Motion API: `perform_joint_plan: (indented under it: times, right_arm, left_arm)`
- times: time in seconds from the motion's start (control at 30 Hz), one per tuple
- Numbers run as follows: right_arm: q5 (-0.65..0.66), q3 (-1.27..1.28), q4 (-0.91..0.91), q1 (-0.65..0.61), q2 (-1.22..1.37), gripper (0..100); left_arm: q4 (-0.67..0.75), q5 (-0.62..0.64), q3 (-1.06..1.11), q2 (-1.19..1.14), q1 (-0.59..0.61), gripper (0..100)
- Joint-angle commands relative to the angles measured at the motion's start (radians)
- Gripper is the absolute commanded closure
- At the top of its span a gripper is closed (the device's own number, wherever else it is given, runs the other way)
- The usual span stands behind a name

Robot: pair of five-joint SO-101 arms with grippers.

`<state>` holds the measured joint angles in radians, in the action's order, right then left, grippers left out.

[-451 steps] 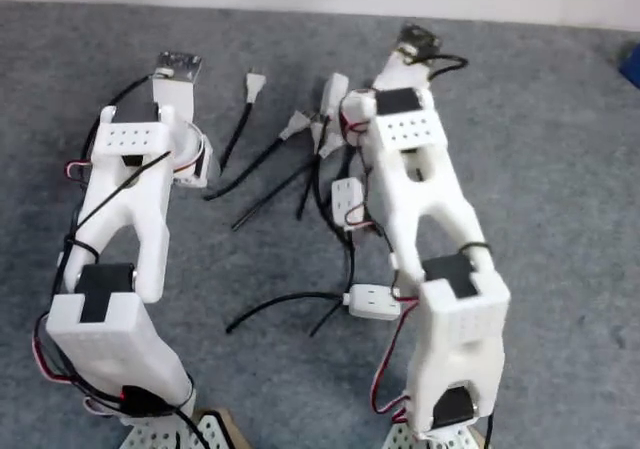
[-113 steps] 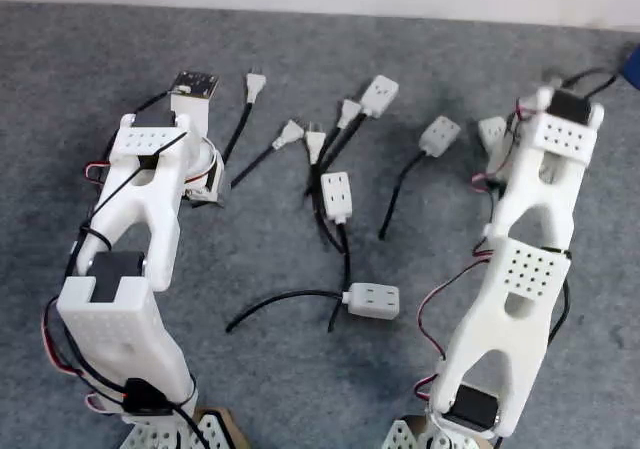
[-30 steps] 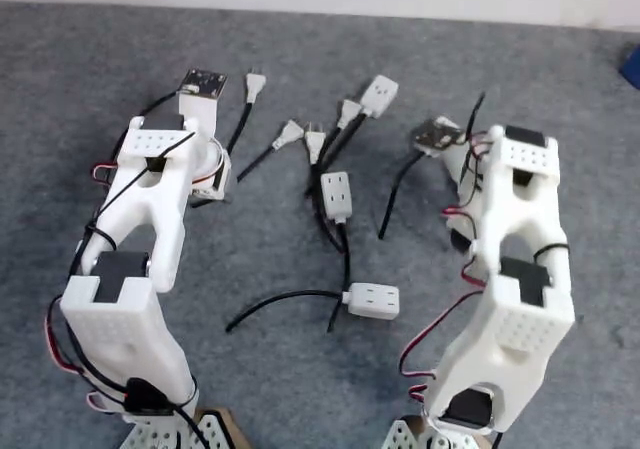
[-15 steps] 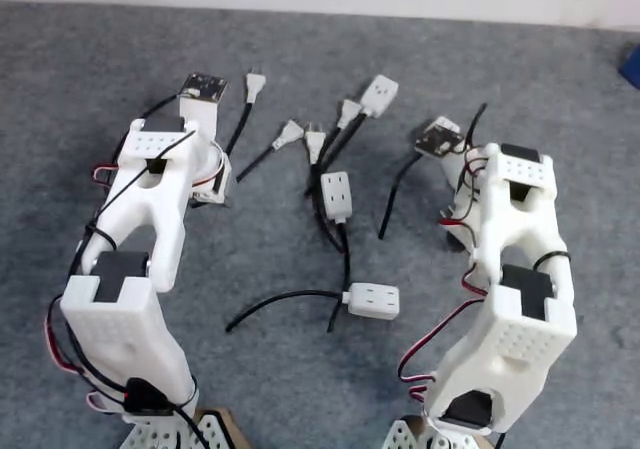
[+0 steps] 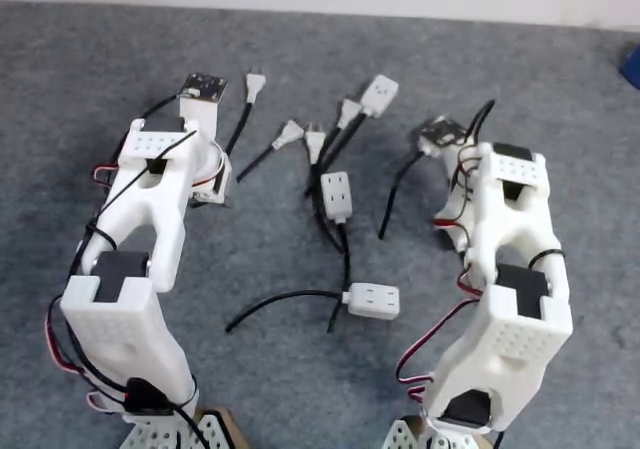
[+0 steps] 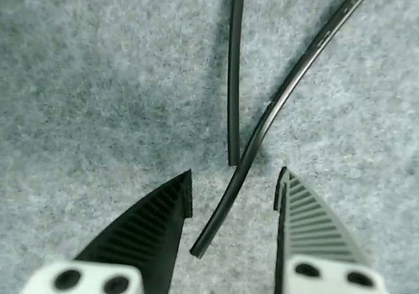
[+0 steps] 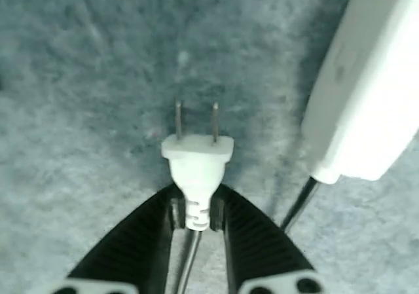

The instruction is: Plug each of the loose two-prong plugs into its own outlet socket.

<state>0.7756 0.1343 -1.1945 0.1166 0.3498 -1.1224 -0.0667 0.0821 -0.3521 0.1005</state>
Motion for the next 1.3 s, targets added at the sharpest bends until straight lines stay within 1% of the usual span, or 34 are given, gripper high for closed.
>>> perform_joint_plan:
  times: [0.0,0.1,0.23,0.3,0.37,0.5,0.63,0.8,0.93,1.0,1.1,1.2,1.27]
  right_arm:
    - [-0.006,0.018,-0.061,-0.042,-0.021,98.8]
    - [0.009,0.067,-0.105,-0.076,-0.027,98.8]
    - [-0.071,0.088,-0.133,-0.093,-0.035,99.1]
    - [-0.077,0.088,-0.133,-0.090,-0.064,99.1]
    - [-0.081,0.096,-0.134,-0.088,-0.143,99.1]
    - [-0.083,0.142,-0.174,-0.094,-0.381,99.1]
    - [-0.083,0.262,-0.171,-0.094,-0.628,99.1]
    - [-0.092,0.530,-0.019,-0.153,-0.889,99.1]
    - [-0.192,0.673,0.099,-0.225,-1.032,99.1]
    - [-0.233,0.684,0.122,-0.248,-1.067,99.1]
    - [-0.275,0.677,0.154,-0.255,-1.086,99.1]
    - [-0.315,0.690,0.251,-0.251,-1.086,99.1]
    - [-0.348,0.727,0.355,-0.251,-1.087,99.1]
  left_arm:
    - [0.003,0.003,-0.010,0.007,-0.013,78]
    - [0.003,0.003,-0.013,0.008,-0.013,78]
    - [0.003,0.003,-0.013,0.013,-0.013,78]
    - [0.003,0.003,-0.013,0.016,-0.013,78]
    - [0.003,0.003,-0.015,0.016,-0.013,78]
    - [0.003,0.003,-0.015,0.018,-0.013,78]
    - [0.003,0.003,-0.016,0.018,-0.013,78]
    - [0.003,0.003,-0.016,0.018,-0.013,78]
    - [-0.002,0.003,-0.016,0.019,-0.018,78]
    - [-0.051,-0.043,-0.045,0.021,-0.041,78]
    - [-0.216,-0.123,-0.154,0.021,-0.116,78]
    - [-0.341,-0.133,-0.300,0.033,-0.188,77]
    - [-0.397,-0.133,-0.403,0.048,-0.225,77]
